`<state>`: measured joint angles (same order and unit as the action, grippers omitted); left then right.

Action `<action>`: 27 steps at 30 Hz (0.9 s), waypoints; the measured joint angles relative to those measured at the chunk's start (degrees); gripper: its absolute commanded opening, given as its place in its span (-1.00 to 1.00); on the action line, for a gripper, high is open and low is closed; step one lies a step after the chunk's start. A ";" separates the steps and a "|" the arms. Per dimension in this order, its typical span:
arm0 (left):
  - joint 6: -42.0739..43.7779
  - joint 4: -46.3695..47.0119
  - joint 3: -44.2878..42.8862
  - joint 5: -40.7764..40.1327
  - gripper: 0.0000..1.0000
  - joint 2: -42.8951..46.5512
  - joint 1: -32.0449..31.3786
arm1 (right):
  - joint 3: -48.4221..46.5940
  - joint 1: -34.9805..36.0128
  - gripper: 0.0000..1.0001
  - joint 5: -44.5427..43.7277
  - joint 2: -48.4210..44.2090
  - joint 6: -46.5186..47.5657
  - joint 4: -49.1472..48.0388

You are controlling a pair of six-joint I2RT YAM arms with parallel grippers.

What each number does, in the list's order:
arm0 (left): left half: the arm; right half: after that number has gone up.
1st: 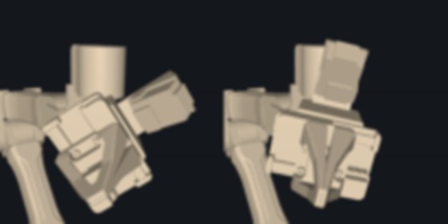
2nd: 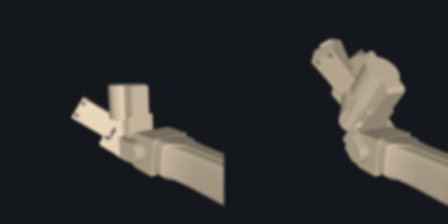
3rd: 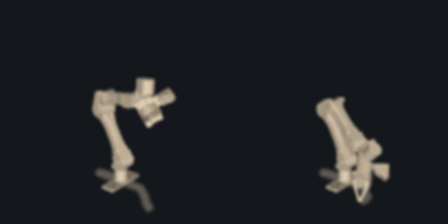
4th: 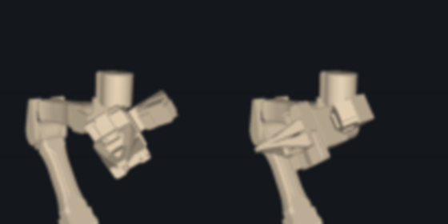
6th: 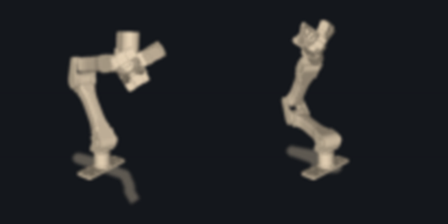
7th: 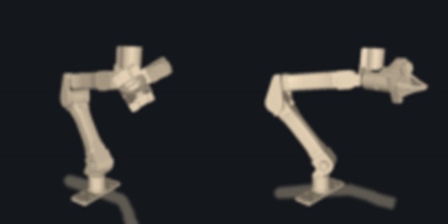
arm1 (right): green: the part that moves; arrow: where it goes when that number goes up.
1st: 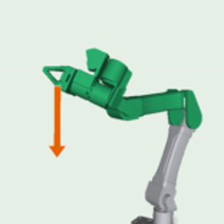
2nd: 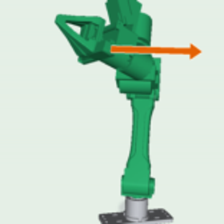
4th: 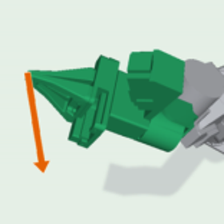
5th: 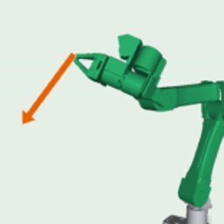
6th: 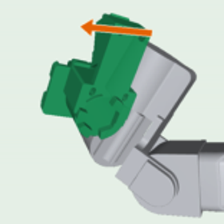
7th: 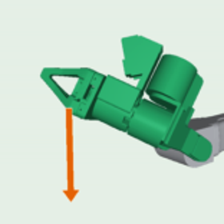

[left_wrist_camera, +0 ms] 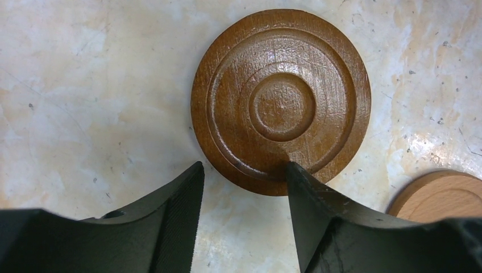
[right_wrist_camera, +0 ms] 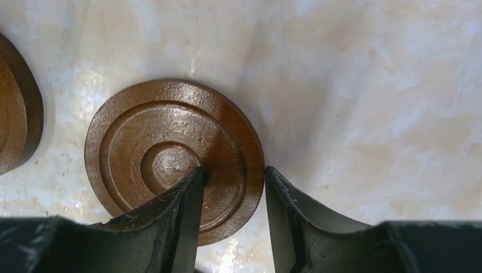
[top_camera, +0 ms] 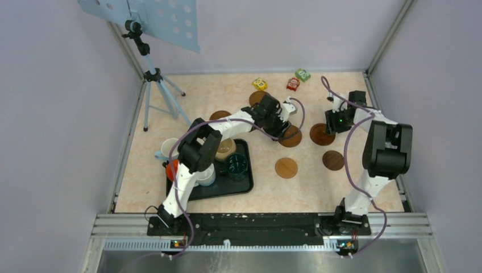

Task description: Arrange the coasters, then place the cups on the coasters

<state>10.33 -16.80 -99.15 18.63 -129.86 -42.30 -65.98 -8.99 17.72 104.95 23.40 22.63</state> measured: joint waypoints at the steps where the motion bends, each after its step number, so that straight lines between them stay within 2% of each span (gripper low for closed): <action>1: -0.11 -0.04 0.00 -0.15 0.35 0.04 0.00 | -0.02 -0.07 0.00 0.11 -0.11 -0.04 0.57; 5: -0.13 -2.16 0.09 0.00 0.56 0.72 0.04 | -0.33 -1.11 0.20 2.10 -1.49 -0.61 5.16; 8: -0.02 -4.68 0.13 0.85 0.63 1.70 0.04 | -2.56 -3.06 0.24 4.87 -3.63 -0.57 9.38; 16: 2.03 -8.72 4.28 5.79 0.56 9.60 -0.31 | -5.88 -6.84 0.10 8.76 -11.21 7.45 17.46; 27: 4.92 -10.60 14.16 6.64 0.53 12.15 -6.82 | 5.07 -6.91 0.06 8.28 -11.45 15.34 21.00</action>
<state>15.25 -27.40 -84.99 25.28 -117.71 -49.12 -60.90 -15.90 26.00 93.49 38.74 43.64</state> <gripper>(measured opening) 0.768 0.533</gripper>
